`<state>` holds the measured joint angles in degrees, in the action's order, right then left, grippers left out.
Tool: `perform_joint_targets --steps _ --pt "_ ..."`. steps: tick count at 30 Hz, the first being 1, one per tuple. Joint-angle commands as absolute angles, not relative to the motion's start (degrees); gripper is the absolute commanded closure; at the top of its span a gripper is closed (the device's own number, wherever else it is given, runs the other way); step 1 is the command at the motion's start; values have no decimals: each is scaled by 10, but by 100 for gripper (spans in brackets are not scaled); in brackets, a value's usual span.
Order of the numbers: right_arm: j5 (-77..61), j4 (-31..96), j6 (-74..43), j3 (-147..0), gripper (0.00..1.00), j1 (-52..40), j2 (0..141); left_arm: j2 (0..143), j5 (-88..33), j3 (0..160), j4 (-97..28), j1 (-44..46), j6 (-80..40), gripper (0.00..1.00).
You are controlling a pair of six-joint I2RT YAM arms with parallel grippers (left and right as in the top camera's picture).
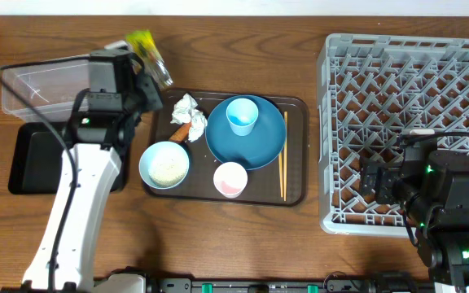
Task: Sort waste into correct bins and load items into the dishwasher rack
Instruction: 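Carry the wrapper left and drop it into the clear bin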
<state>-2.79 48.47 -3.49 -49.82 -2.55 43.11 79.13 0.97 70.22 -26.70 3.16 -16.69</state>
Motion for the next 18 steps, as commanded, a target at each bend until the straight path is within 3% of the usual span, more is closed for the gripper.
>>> perform_joint_targets --steps 1,13,14,17,18 --pt "-24 489 -42 -512 1 -30 430 814 129 703 -248 18 -159 94" --pt "-24 502 -43 -512 1 -30 430 974 124 703 -79 -102 -159 94" --pt "-24 502 -43 -512 1 -30 430 980 109 703 -65 -107 -159 89" --pt "-24 502 -43 -512 1 -30 430 979 79 703 -50 -111 -159 38" --pt "-24 502 -43 -512 1 -30 430 977 74 703 -50 -110 -159 30"
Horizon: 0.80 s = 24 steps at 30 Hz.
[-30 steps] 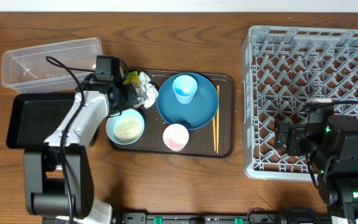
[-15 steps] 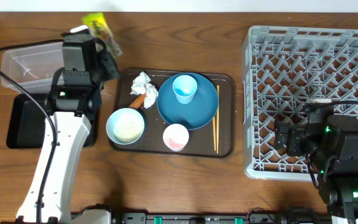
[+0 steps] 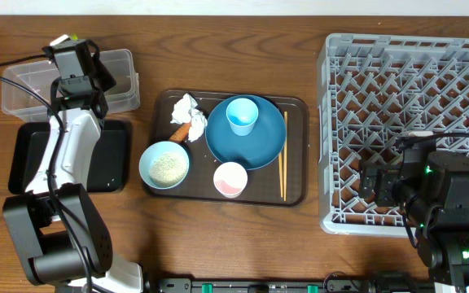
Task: Sort waste into correct bins and load items into the dishwasher rack
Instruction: 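Carry the wrapper left and drop it into the clear bin, then reach the left gripper to the crumpled white paper and grasp it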
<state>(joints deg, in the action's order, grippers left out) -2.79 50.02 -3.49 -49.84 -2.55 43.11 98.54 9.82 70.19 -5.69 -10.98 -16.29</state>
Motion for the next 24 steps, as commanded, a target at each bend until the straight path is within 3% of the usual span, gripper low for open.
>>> perform_joint_targets --steps 1,9,13,21,24 --pt "-24 502 -43 -512 1 -30 430 974 66 704 -53 -109 -159 28" --pt "-24 506 -43 -512 1 -30 430 935 -65 704 -198 -60 -159 30" --pt "-24 506 -43 -512 1 -30 430 938 -76 701 -267 -8 -160 30" --pt "-24 513 -43 -512 1 -30 430 949 -75 677 -283 77 -166 30" --pt "-24 513 -43 -512 1 -30 430 965 -75 677 -280 94 -169 36"
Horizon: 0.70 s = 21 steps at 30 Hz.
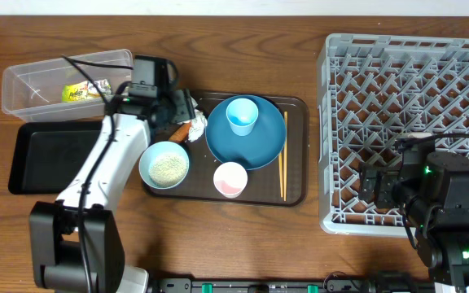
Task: Sort waste into correct bins and load items into the dishwasher rack
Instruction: 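Reach the left gripper to the crumpled white paper and grasp it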
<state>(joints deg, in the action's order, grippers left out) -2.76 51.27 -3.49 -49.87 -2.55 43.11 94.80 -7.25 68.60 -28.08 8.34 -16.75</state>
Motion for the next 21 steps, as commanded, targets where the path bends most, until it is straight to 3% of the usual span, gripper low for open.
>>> perform_joint_targets --steps 1,12,21 --pt "-24 513 -43 -512 1 -30 430 971 -75 677 -280 97 -175 37" --pt "-24 516 -43 -512 1 -30 430 1041 -118 677 -263 125 -216 39" --pt "-24 516 -43 -512 1 -30 430 1041 -118 677 -265 126 -216 72"
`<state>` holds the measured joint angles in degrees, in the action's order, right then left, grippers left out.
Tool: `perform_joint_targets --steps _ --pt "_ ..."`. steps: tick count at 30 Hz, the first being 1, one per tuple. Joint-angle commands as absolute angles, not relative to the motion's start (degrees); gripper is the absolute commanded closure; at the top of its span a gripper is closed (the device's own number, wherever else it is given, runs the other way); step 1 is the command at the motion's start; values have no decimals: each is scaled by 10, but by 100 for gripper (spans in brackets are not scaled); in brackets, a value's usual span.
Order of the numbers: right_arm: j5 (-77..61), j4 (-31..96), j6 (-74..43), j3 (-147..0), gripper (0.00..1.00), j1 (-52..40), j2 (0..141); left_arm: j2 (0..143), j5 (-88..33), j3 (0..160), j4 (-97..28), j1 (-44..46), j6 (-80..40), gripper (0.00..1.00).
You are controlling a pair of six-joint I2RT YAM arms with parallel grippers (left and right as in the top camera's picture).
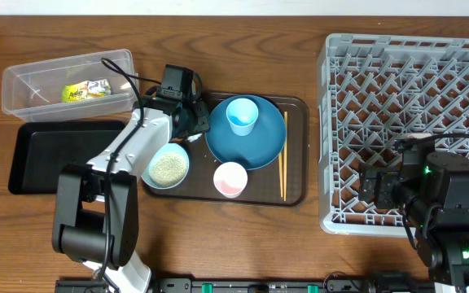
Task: Sort waste into correct bins and load items into the dishwasher rack
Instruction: 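Reach the left gripper to the crumpled white paper and grasp it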
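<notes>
My left gripper (192,120) hangs over the back left corner of the brown tray (295,146), covering the spot next to the blue plate (260,145); its fingers look spread, with nothing seen between them. A yellow wrapper (84,89) lies in the clear bin (23,81). On the tray are a blue cup (241,115) on the plate, a pink cup (230,179), a bowl of rice (165,167) and chopsticks (282,167). My right gripper (373,183) rests at the grey dish rack's (414,89) front left; its jaws are not readable.
A black bin (55,155) lies in front of the clear bin, left of the tray. The left arm stretches from the table's front edge across the black bin's right side. The rack fills the right of the table.
My left gripper has moved right from the tray's left edge to over its back left corner. The crumpled white tissue and orange scrap seen there are now hidden under it. The right arm has stayed put.
My left gripper first held a yellow wrapper beside the clear bin's right end. Then it stood over the bin. Then the wrapper lay in the bin and the gripper was at the tray's left edge. Now it is over the tissue's place.
</notes>
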<state>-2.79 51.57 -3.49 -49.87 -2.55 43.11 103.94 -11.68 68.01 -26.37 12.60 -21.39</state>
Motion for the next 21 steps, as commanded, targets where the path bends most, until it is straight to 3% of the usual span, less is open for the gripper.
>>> perform_joint_targets --steps 1,7,16,21 --pt "-24 516 -43 -512 1 -30 430 1041 -118 677 -265 126 -216 73" --pt "-24 517 -43 -512 1 -30 430 1040 -118 677 -263 126 -215 94" --pt "-24 517 -42 -512 1 -30 430 960 -119 722 -333 120 -195 94" --pt "-24 516 -42 -512 1 -30 430 886 -100 745 -315 69 -178 94"
